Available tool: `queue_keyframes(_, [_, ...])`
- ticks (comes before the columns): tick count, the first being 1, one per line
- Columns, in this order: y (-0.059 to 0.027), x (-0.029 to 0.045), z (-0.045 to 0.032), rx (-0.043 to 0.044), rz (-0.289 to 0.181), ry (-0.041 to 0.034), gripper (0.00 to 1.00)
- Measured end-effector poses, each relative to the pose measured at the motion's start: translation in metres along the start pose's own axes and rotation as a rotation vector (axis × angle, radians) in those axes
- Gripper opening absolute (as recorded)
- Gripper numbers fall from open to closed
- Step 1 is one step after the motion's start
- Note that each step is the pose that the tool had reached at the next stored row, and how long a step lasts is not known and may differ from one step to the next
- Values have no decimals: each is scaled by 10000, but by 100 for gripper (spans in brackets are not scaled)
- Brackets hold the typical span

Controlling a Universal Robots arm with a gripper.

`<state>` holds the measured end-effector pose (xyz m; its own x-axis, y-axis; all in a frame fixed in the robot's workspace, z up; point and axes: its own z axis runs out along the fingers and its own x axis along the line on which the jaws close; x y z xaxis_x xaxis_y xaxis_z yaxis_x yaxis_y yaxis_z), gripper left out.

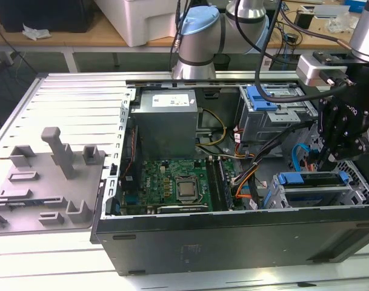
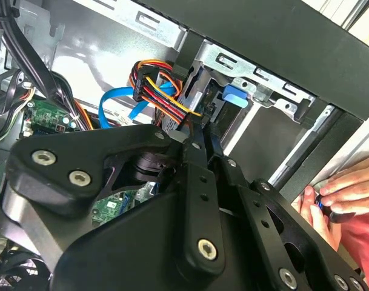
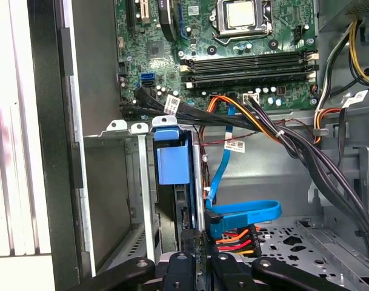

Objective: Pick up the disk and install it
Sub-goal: 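Insert the first disk wire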

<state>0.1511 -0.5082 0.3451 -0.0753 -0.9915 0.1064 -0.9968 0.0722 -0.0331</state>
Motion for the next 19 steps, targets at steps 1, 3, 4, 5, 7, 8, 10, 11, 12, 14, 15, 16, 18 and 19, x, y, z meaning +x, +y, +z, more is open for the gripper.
queue_keyframes(1, [0, 0, 0, 1, -1, 0, 16])
queue_keyframes(3, [0, 0, 0, 0, -2, 0, 16])
queue_keyframes(4, [0, 0, 0, 0, -3, 0, 16])
queue_keyframes(5, [0, 0, 0, 1, -4, 0, 16])
queue_keyframes(7, [0, 0, 0, 2, -13, -1, 16])
queue_keyframes(8, [0, 0, 1, 2, -22, -4, 16])
queue_keyframes(10, [0, 2, 0, 4, -47, -16, 16])
queue_keyframes(11, [0, 3, 0, 5, -63, -26, 16])
queue_keyframes(12, [0, 3, 0, 6, -79, -38, 16])
queue_keyframes(14, [-1, 14, 2, 5, -102, -98, 16])
queue_keyframes(15, [-2, 20, 2, 3, -104, -123, 16])
queue_keyframes(16, [-2, 26, 3, 1, -104, -150, 16])
queue_keyframes(18, [-3, 39, 4, -2, -103, -204, 16])
queue_keyframes(19, [-3, 39, 4, -3, -103, -204, 16])
